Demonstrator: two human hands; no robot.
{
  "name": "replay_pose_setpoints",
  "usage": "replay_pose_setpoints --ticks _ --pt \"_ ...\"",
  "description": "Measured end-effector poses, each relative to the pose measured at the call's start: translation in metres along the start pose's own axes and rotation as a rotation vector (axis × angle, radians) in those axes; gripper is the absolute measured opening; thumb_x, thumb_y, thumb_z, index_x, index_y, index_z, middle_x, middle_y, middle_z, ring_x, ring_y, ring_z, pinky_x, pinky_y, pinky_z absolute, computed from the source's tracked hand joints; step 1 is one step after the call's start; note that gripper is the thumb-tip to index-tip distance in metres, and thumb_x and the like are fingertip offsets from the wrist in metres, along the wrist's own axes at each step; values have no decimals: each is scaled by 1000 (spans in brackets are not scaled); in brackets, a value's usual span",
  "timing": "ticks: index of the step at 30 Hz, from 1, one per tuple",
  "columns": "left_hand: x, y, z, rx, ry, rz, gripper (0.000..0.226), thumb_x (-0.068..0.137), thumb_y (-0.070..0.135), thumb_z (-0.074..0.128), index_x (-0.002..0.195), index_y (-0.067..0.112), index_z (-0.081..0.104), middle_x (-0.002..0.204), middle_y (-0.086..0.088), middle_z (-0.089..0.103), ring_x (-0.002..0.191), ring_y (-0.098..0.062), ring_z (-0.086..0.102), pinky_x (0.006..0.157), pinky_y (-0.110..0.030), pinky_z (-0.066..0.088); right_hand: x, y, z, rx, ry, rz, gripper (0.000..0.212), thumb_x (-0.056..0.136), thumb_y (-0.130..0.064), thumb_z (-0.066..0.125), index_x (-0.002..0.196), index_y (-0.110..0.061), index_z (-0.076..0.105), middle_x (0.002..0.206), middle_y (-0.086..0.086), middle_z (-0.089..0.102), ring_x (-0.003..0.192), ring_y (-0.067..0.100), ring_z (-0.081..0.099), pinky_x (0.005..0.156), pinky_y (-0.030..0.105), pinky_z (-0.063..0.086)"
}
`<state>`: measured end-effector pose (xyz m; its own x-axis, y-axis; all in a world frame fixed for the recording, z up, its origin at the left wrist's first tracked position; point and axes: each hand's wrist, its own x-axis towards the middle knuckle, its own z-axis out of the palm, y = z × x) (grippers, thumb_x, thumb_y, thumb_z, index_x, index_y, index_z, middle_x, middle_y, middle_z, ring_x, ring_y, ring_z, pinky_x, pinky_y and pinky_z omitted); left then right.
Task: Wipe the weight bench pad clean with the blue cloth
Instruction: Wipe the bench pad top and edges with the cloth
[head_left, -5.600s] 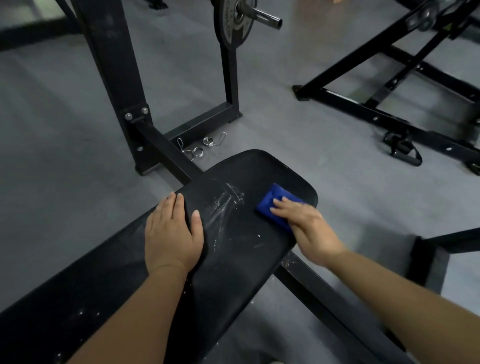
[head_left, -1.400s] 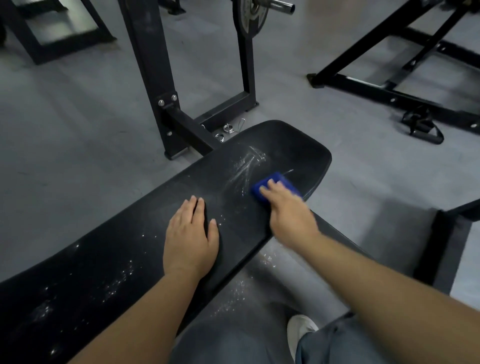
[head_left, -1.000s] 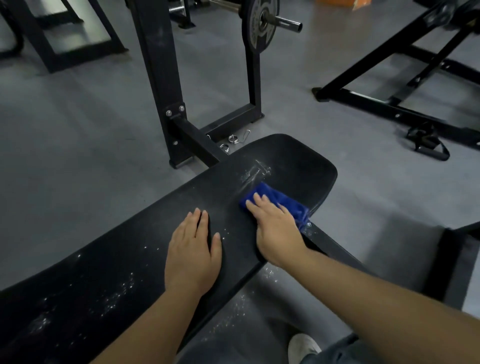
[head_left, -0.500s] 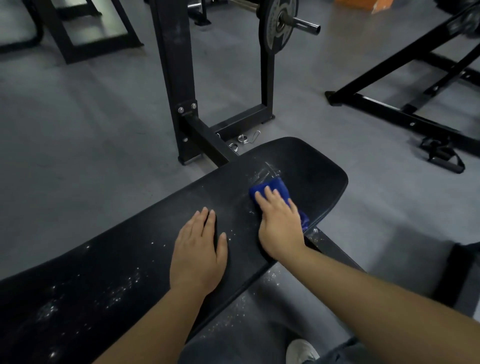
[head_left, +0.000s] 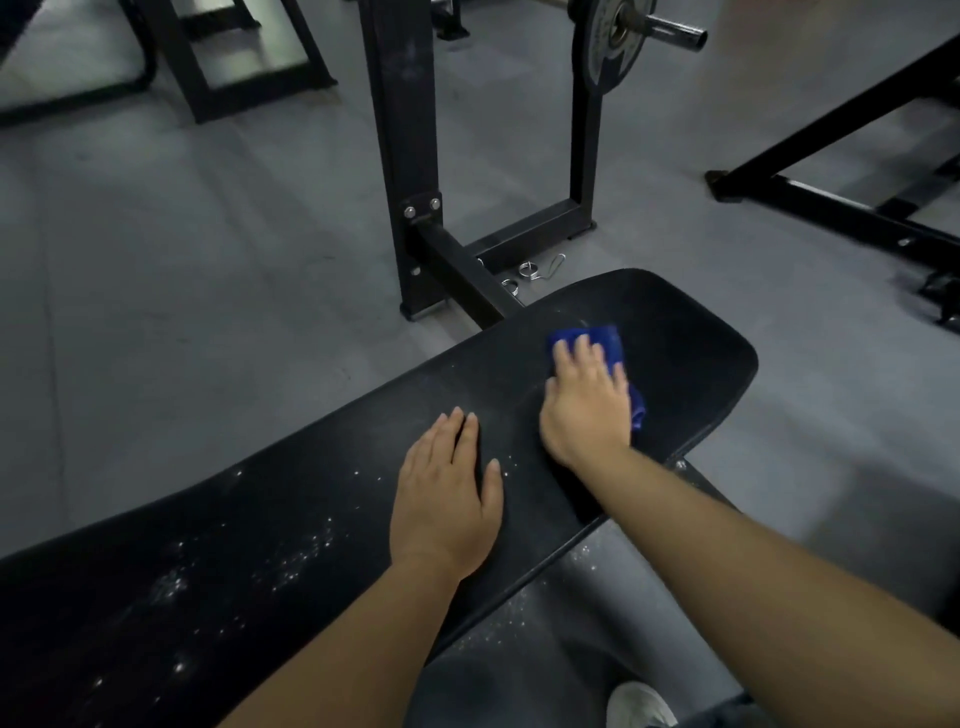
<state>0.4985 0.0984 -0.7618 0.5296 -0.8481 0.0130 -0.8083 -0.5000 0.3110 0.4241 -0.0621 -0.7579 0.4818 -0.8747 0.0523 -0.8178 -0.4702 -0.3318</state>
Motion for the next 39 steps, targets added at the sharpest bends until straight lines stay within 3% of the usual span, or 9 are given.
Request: replay_pose_setpoints --ticks 5,8,13,16,20,27,30,34,39 --pt "0 1 -2 -5 0 -3 62 96 47 18 152 21 14 160 3 13 146 -10 4 119 -32 5 6 29 -24 29 -244 -512 50 100 -23 37 149 -27 27 159 -4 18 146 12 10 115 27 0" --pt "0 0 -2 -15 -10 0 61 96 48 17 152 22 11 160 5 10 146 -9 1 120 -32 3 53 67 -36 55 -261 -383 48 100 -18 40 146 -26 33 158 -1 21 146 16 13 118 30 6" --pt "-1 0 -1 6 -1 -10 61 97 48 16 152 22 11 160 6 9 146 -8 0 118 -29 -1 76 38 -10 -36 -34 52 50 96 -17 34 146 -20 31 157 7 22 145 24 16 116 40 15" --pt "-1 1 -1 14 -1 -7 62 96 49 15 152 22 12 160 5 10 146 -8 1 117 -28 -2 45 -1 5 -22 3 -68 54 92 -15 37 146 -20 32 156 7 25 145 23 18 117 41 13" --pt "0 2 -7 -22 -19 -24 62 97 49 16 152 23 4 161 6 4 145 -6 -3 116 -26 -4 33 11 -14 46 -214 -426 49 99 -16 34 147 -28 31 158 -5 20 146 14 13 117 33 7" --pt "47 -28 -32 80 65 -118 60 99 45 17 152 17 11 160 0 11 147 -13 3 119 -34 2 101 53 -24 -74 -103 76 55 95 -17 37 149 -20 25 160 6 14 147 23 11 118 42 14" --pt "54 -40 -27 140 -3 -74 58 100 42 18 152 17 10 161 0 8 147 -13 2 119 -33 1 77 10 -2 -56 -59 -111 58 92 -16 39 148 -22 26 159 5 19 146 21 15 118 41 13" --pt "52 -39 -19 90 -1 -44 58 100 42 21 152 19 11 160 2 11 146 -10 6 117 -30 3 54 -6 -6 56 -248 -466 52 99 -22 35 149 -29 24 158 -4 20 146 12 12 118 36 7" --pt "51 -41 -16 69 23 -48 57 99 42 19 152 22 11 160 5 10 146 -8 5 118 -28 2 118 42 -21 -81 -246 -344 51 100 -33 32 150 -30 21 159 -8 15 146 11 9 118 41 6"
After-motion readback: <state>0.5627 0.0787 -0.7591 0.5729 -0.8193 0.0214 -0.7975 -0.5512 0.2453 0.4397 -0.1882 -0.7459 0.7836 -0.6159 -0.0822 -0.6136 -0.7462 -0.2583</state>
